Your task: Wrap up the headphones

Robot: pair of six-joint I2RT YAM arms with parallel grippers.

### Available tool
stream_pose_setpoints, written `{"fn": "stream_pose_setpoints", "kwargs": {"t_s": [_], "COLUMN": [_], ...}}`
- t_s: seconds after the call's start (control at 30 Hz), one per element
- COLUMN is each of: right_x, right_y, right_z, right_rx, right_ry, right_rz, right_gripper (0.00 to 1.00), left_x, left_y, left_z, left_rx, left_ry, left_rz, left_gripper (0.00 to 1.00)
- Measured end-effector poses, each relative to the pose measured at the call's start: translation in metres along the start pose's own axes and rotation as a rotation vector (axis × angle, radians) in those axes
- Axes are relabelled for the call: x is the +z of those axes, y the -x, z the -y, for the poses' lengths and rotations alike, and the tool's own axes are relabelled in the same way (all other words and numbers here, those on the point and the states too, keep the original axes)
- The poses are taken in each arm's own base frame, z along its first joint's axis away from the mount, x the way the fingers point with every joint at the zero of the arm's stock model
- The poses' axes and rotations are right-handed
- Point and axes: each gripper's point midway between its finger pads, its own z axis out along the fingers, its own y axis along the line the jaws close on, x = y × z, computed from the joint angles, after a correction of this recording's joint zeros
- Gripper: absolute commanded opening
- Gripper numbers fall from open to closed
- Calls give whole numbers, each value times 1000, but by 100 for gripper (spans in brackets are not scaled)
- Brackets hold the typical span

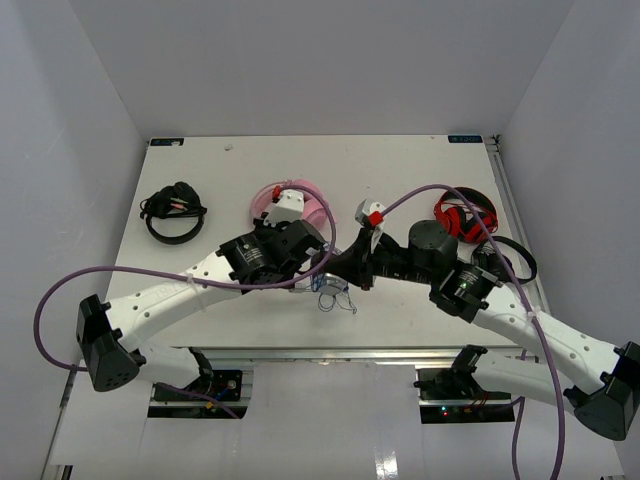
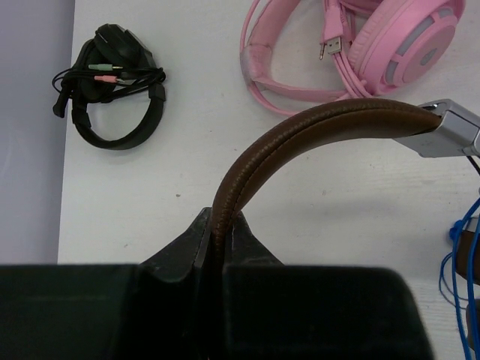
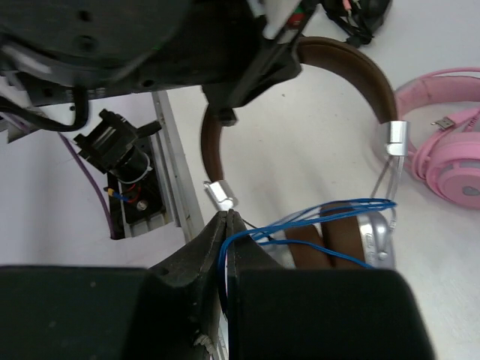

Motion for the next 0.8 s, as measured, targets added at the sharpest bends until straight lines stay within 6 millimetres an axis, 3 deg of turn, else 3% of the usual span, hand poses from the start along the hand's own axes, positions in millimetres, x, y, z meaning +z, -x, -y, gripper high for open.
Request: {"fn": "stream_pose_setpoints", "kwargs": {"t_s": [0.33,0.63,0.8], "right_x": [8,19,27], "right_y": [-45,-58,-83], "right_z": [-29,-49,-61], "right_rx": [18,6,5], "right_ry": [68,101,120], "right_rz": [-64,-61,-109], "right_gripper": [8,8,8], "left_x": [1,-7,-13], "left_y": [6,16,16], "left_z": [5,3,-1], "left_rx": [-101,-294,-384], "left_ry": [24,-28,-66], "left_rz": [2,50,74], "left_gripper": [0,0,0]}}
